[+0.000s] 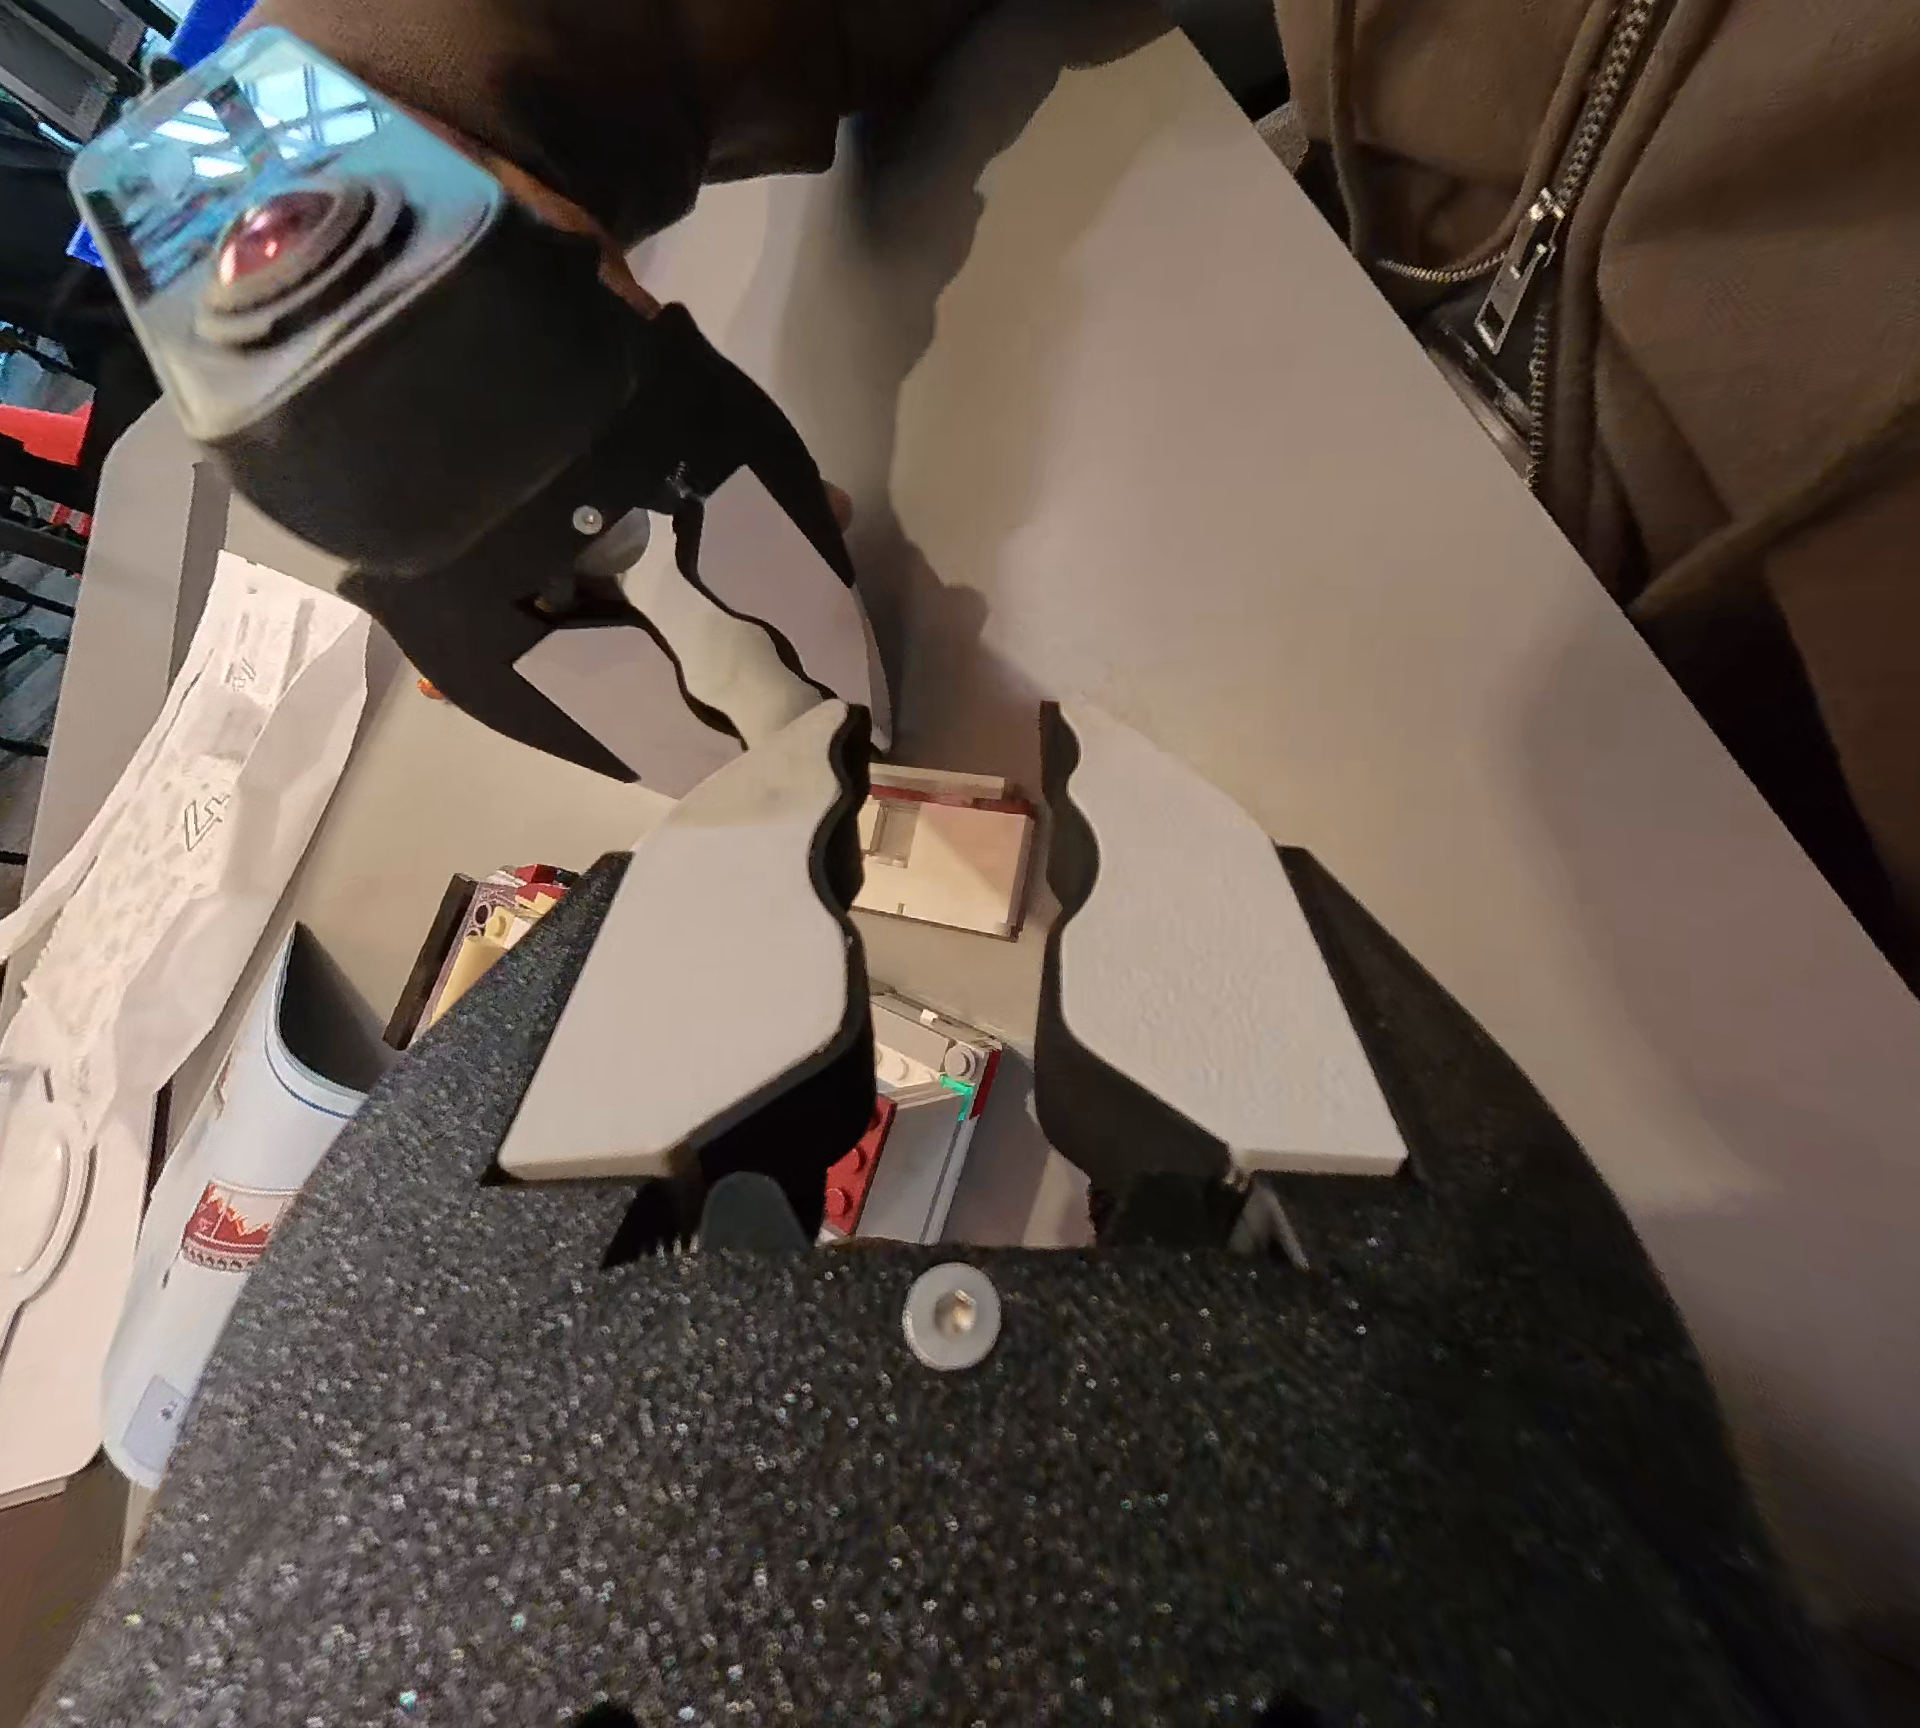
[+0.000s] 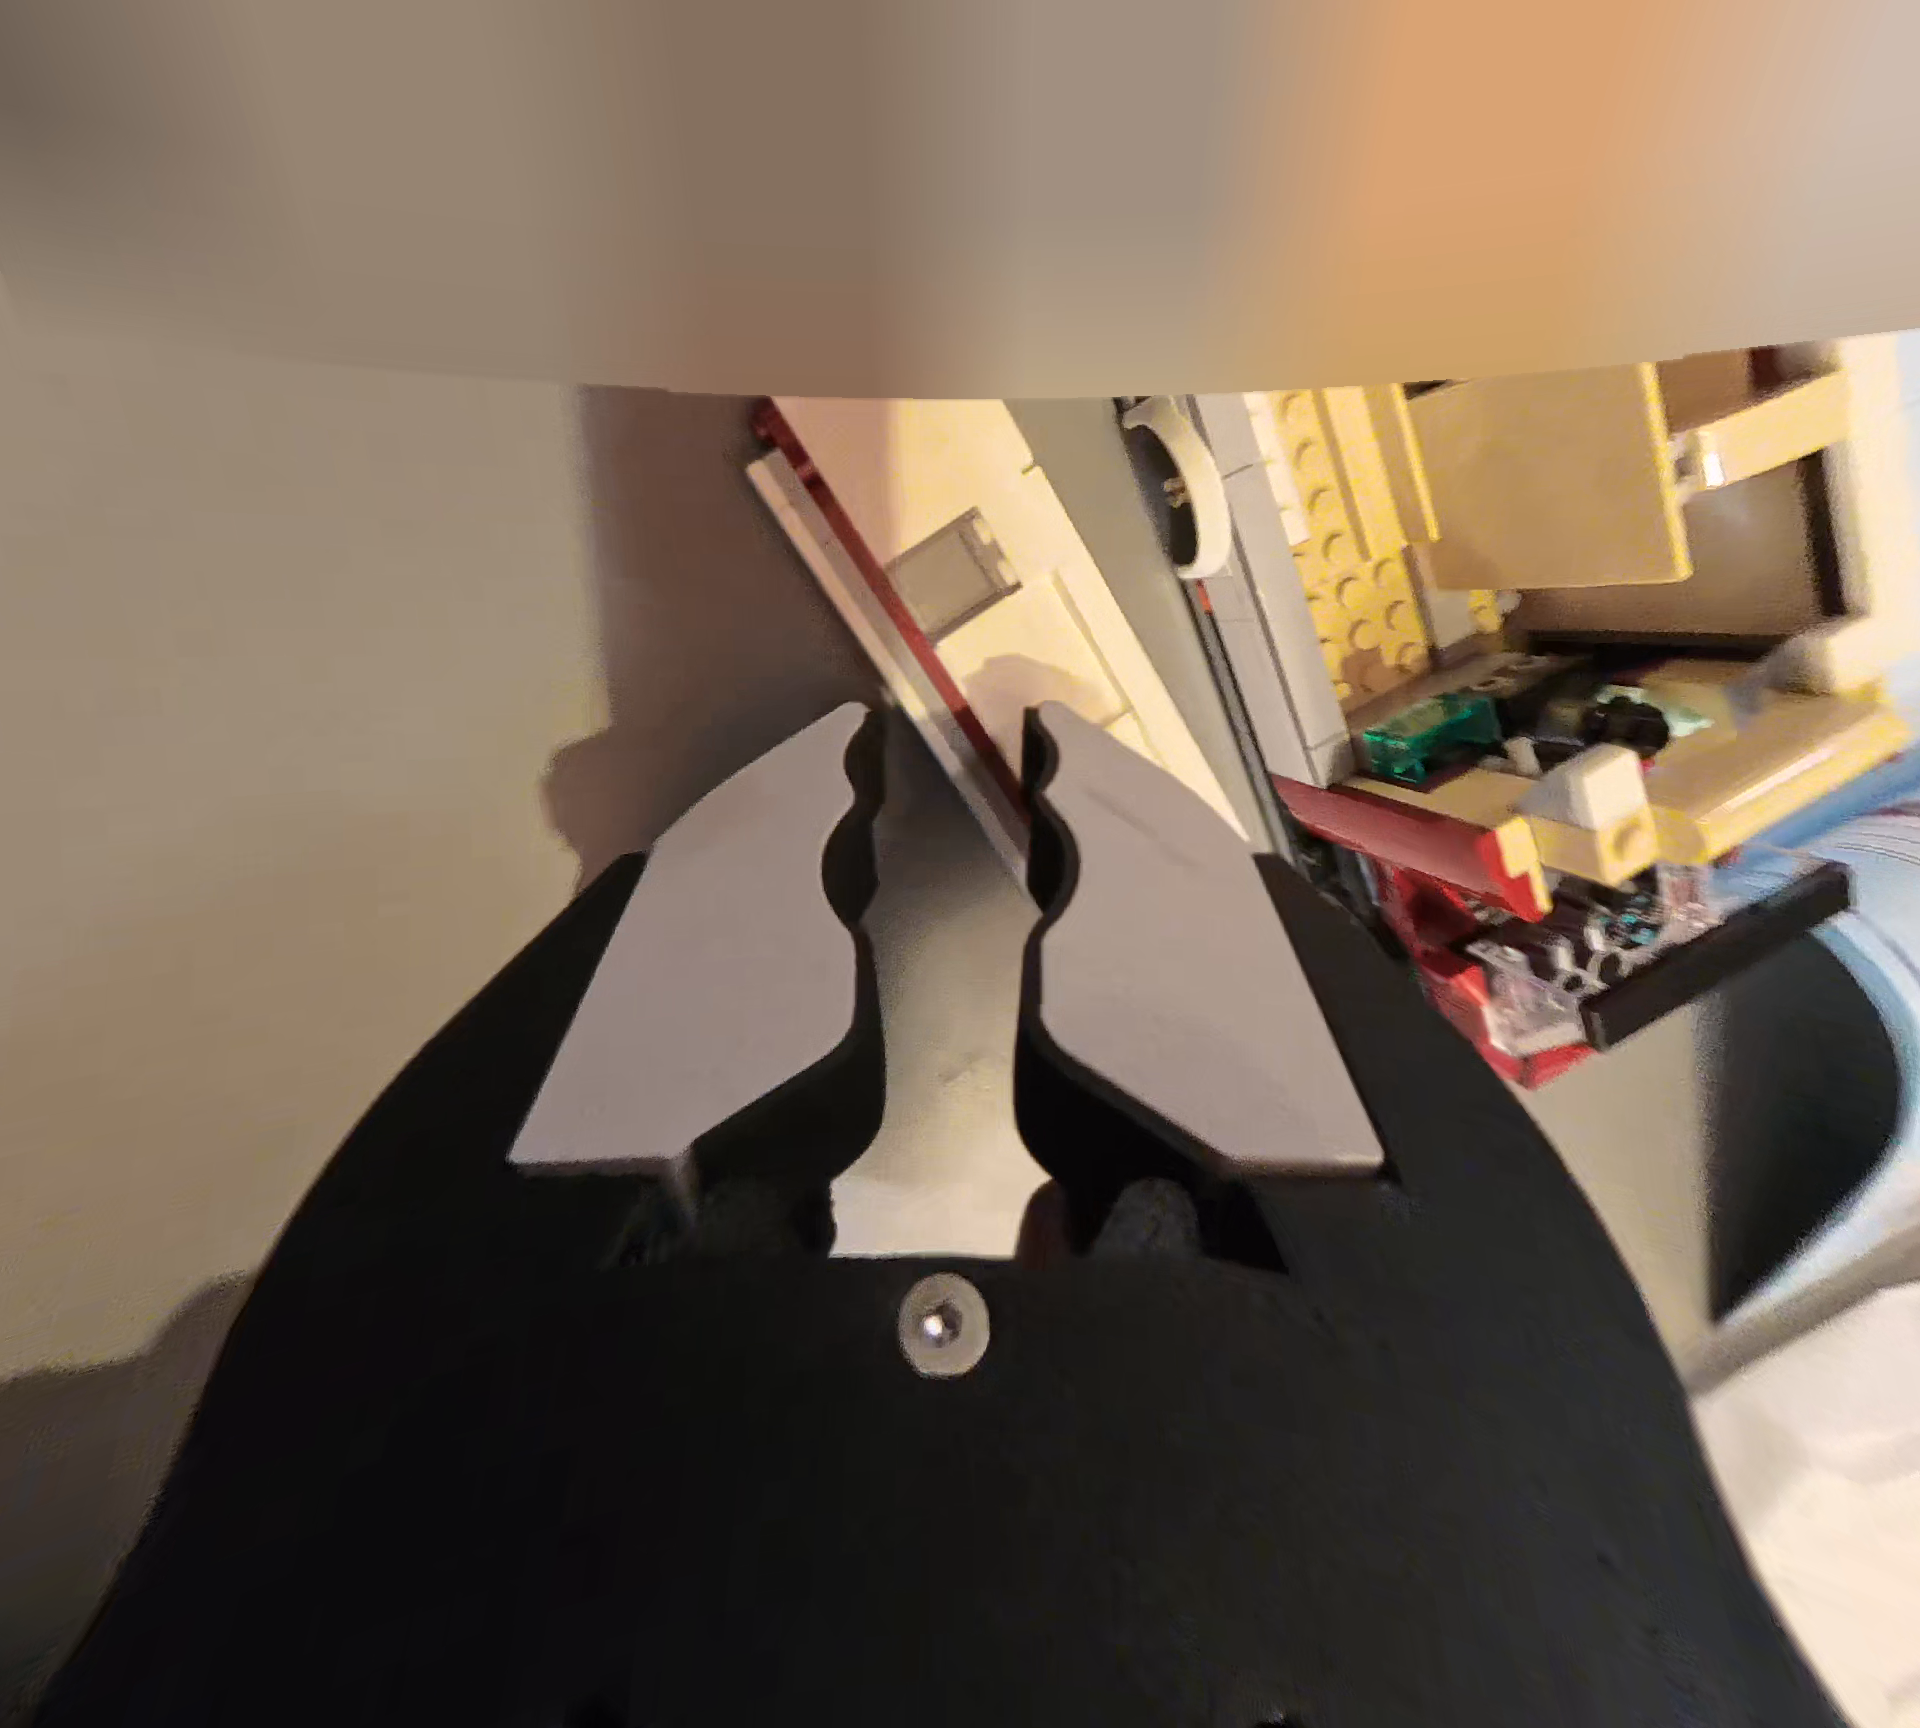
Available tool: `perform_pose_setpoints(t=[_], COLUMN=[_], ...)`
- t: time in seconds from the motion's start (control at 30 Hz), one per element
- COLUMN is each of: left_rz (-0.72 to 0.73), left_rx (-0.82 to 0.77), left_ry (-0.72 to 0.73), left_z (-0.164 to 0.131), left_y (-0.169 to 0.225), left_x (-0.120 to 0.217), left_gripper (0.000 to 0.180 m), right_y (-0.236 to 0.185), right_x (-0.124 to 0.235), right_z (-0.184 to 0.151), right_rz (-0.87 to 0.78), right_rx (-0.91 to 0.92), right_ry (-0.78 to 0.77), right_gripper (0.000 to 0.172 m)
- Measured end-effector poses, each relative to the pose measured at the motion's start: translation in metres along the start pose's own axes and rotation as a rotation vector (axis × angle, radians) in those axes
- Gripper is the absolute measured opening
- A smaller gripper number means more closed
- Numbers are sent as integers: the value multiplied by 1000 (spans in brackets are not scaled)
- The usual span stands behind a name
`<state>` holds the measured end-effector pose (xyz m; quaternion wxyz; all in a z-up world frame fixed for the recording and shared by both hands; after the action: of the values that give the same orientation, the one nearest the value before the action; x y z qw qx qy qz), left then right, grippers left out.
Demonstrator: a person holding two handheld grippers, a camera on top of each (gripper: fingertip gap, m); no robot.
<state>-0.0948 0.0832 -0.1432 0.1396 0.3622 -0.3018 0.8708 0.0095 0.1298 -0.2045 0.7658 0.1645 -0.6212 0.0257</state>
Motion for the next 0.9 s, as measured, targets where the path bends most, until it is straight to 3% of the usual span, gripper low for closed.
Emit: perform_pose_setpoints(t=[0.17,0.33,0.63,0.9], left_rz=[12,56,297,374], left_rx=[6,-9,-51,-113], left_ry=[13,-1,-134,-298], left_z=[-1,0,-5,-8], left_y=[-2,-5,-28,-32], left_x=[1,-3,-15,-37], left_gripper=[31,31,39,48], right_y=[-4,-10,-21,-31], right_x=[-1,3,35,59], right_z=[0,-10,-39,-31], right_rz=[45,-89,-72,14], right_rx=[-62,-121,-317,-325], right_ry=[7,31,256,454], right_gripper=[15,11,11,11])
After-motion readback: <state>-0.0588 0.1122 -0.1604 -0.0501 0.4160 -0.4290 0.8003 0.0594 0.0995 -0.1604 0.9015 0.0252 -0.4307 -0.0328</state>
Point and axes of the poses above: each gripper's, where its closed fingertips meet, x back along the fingers, z out of its top, y = z × x across the jaws, the point moved 5 cm from there along x, back along the fingers, and after that the axes turned 12 degrees about -y, right-handed, at the moved point
